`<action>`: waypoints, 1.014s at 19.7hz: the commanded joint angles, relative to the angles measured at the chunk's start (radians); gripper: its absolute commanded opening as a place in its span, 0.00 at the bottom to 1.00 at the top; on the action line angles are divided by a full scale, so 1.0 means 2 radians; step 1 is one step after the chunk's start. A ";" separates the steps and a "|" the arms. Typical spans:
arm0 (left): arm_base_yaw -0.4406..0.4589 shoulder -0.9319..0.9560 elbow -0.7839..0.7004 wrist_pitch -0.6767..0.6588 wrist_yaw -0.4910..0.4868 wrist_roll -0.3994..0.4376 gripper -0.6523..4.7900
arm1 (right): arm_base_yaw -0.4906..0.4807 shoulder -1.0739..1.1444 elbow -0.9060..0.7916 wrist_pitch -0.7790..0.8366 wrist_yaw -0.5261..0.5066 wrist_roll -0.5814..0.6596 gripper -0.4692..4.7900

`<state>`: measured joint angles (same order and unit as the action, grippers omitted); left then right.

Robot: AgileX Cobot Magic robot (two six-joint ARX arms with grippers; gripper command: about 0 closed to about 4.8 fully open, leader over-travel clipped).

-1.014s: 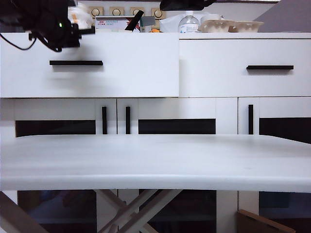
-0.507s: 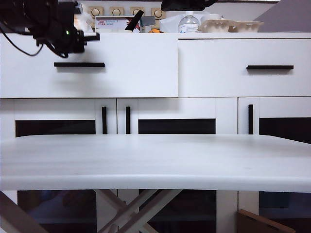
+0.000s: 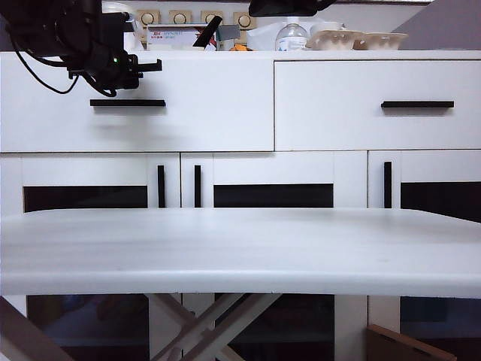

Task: Pick up a can of beer from the white table, open the left drawer, place the beer inside the drawer, and finally close the drawer.

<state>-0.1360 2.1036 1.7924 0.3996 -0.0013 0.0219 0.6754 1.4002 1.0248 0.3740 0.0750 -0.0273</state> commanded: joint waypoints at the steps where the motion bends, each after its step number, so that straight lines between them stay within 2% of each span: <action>1: 0.003 0.005 0.015 -0.010 -0.006 -0.002 0.11 | 0.001 -0.002 0.003 0.005 -0.002 -0.002 0.08; 7: 0.010 -0.013 0.015 -0.034 -0.010 -0.002 0.11 | 0.000 -0.010 0.003 -0.006 0.002 -0.002 0.08; 13: 0.009 -0.109 0.014 -0.167 -0.002 -0.002 0.11 | -0.009 -0.082 0.002 -0.086 0.025 -0.027 0.08; 17: 0.009 -0.191 0.014 -0.270 0.027 -0.002 0.11 | -0.016 -0.151 -0.004 -0.166 0.021 -0.026 0.08; 20: -0.001 -0.263 -0.010 -0.336 0.033 -0.002 0.11 | -0.020 -0.209 -0.051 -0.182 0.018 -0.025 0.08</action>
<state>-0.1242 1.6154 1.7931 -0.2344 0.0586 0.0219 0.6361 1.0039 0.9562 0.0181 0.1097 -0.0765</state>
